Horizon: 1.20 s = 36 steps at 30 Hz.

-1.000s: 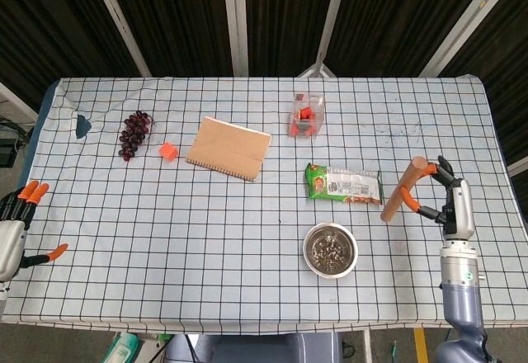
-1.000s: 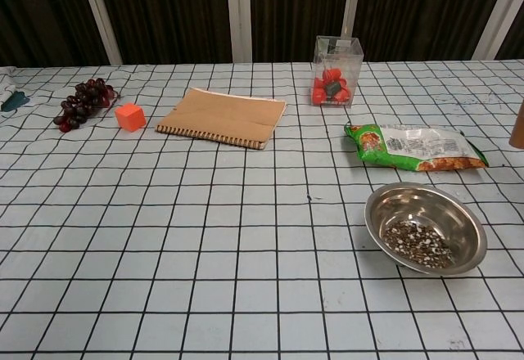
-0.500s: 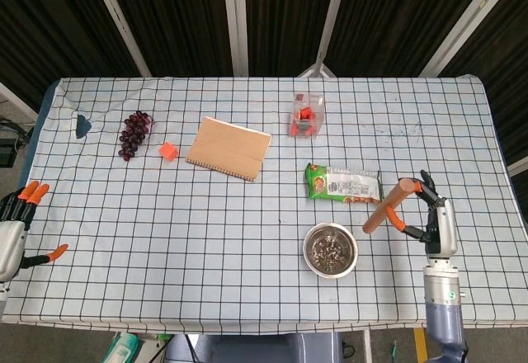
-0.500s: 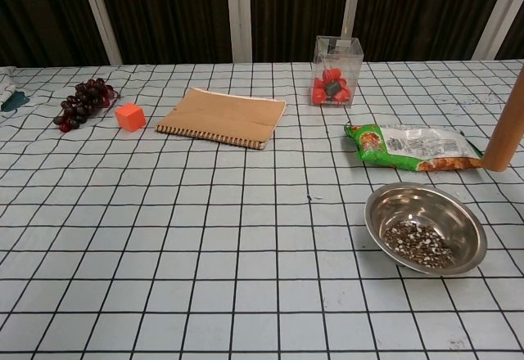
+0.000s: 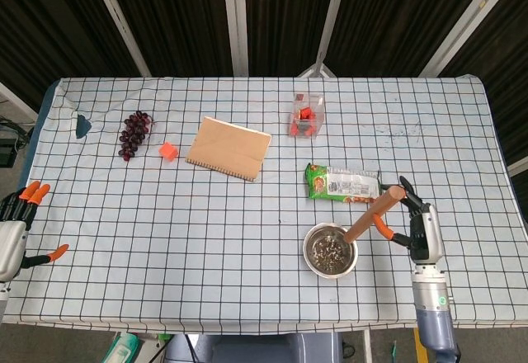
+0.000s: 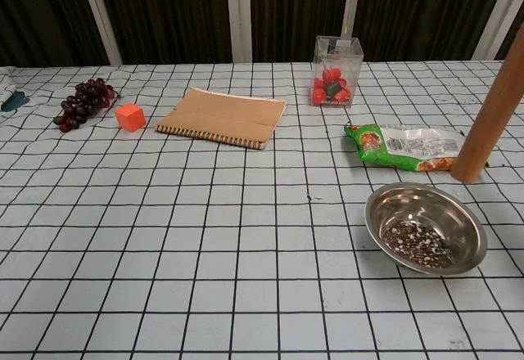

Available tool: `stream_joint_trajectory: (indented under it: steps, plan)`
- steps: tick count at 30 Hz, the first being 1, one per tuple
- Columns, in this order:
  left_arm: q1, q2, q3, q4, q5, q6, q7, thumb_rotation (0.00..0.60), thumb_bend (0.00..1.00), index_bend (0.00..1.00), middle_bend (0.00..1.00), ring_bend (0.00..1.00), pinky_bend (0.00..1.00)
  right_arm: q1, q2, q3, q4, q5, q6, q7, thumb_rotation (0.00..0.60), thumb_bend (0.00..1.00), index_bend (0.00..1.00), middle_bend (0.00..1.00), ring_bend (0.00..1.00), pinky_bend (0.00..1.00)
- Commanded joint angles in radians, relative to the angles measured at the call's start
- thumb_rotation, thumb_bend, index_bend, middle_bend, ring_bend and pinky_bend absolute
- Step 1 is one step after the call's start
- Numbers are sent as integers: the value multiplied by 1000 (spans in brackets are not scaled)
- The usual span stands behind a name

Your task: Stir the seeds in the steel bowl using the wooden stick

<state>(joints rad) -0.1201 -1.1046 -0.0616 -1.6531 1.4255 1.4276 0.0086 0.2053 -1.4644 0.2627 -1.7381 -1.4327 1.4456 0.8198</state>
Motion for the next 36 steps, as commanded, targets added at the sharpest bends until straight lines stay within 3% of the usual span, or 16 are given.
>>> stream_joint_trajectory:
  steps: [1, 18, 36]
  plan:
    - [0, 0, 0, 0, -1, -1, -1, 600, 81, 0, 0, 0, 0, 3, -38, -11, 31, 0, 6, 4, 600, 557, 702, 625, 301, 0]
    - [0, 1, 2, -1, 1, -2, -4, 600, 81, 0, 0, 0, 0, 9, -174, -19, 132, -13, 66, -28, 600, 558, 712, 631, 300, 0]
    - [0, -3, 1, -3, -6, -5, 7, 600, 81, 0, 0, 0, 0, -9, -202, -41, 216, -38, 94, 32, 600, 557, 712, 631, 300, 0]
